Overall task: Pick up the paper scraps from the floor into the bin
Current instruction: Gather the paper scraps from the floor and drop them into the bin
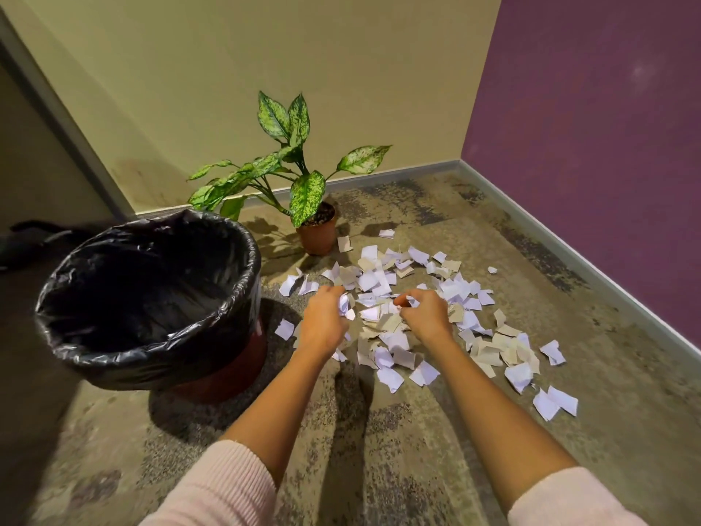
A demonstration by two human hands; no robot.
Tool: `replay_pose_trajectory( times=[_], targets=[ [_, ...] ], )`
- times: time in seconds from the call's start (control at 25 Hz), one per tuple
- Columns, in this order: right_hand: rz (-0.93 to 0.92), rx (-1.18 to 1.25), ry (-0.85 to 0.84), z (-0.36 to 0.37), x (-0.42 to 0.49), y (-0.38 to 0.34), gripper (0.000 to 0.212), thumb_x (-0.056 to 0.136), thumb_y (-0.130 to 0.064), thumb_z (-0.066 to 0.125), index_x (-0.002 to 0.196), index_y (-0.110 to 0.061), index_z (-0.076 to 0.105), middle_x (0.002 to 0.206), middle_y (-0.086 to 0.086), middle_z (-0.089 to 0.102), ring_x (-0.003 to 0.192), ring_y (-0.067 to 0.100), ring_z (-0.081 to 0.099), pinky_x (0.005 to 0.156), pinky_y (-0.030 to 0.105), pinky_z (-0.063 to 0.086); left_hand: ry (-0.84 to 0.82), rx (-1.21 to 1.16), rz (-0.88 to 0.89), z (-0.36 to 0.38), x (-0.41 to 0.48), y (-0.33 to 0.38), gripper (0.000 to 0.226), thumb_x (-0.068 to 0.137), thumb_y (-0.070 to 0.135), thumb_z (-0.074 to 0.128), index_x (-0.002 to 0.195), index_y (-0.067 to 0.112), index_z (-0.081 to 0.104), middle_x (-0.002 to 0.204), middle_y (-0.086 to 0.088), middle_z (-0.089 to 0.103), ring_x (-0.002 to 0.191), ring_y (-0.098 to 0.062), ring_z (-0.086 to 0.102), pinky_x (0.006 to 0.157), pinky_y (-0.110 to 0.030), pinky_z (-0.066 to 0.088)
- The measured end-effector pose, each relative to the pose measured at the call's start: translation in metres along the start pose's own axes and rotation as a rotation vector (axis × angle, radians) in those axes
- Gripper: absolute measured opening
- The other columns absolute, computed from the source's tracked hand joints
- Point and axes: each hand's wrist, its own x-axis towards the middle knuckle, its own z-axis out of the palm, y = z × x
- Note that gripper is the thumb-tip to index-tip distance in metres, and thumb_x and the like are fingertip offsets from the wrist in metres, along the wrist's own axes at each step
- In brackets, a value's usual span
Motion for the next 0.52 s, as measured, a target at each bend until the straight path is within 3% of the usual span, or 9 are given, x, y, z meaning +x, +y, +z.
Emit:
replay_pose_trajectory(
  times=[0.2, 0.36, 0.52],
  targets=[
    [-0.122, 0.07, 0.055, -0.006, -0.002, -0.055, 0.026, 0.084, 0.001, 0.056, 0.084, -0.022, 0.068, 0.087, 0.004, 0.065, 0.064, 0.02, 0.058, 0.05, 0.024, 0.046, 0.085, 0.001, 0.067, -0.047, 0.012, 0.017, 0.025, 0.072, -0.007, 0.058, 0.08, 0.012, 0.045, 0.103, -0.011, 0.055, 0.093, -0.033, 0.052, 0.066, -0.037, 0.038],
    [-0.209, 0.121, 0.095, -0.002, -0.006, -0.106, 0.022, 0.082, 0.002, 0.055, 0.091, -0.012, 0.07, 0.085, 0.012, 0.068, 0.066, 0.022, 0.055, 0.05, 0.021, 0.04, 0.21, 0.013, 0.104, -0.092, 0.024, 0.022, 0.031, 0.075, -0.001, 0.067, 0.103, 0.01, 0.061, 0.113, -0.007, 0.056, 0.101, -0.028, 0.054, 0.077, -0.034, 0.043],
    [-0.283, 0.16, 0.072, 0.011, -0.011, -0.164, 0.025, 0.084, 0.0, 0.055, 0.09, -0.02, 0.069, 0.092, 0.008, 0.066, 0.075, 0.019, 0.056, 0.045, 0.015, 0.034, 0.348, 0.014, 0.091, -0.142, 0.033, 0.009, 0.039, 0.074, -0.005, 0.068, 0.11, 0.01, 0.064, 0.116, -0.005, 0.058, 0.105, -0.024, 0.053, 0.077, -0.027, 0.04]
  ],
)
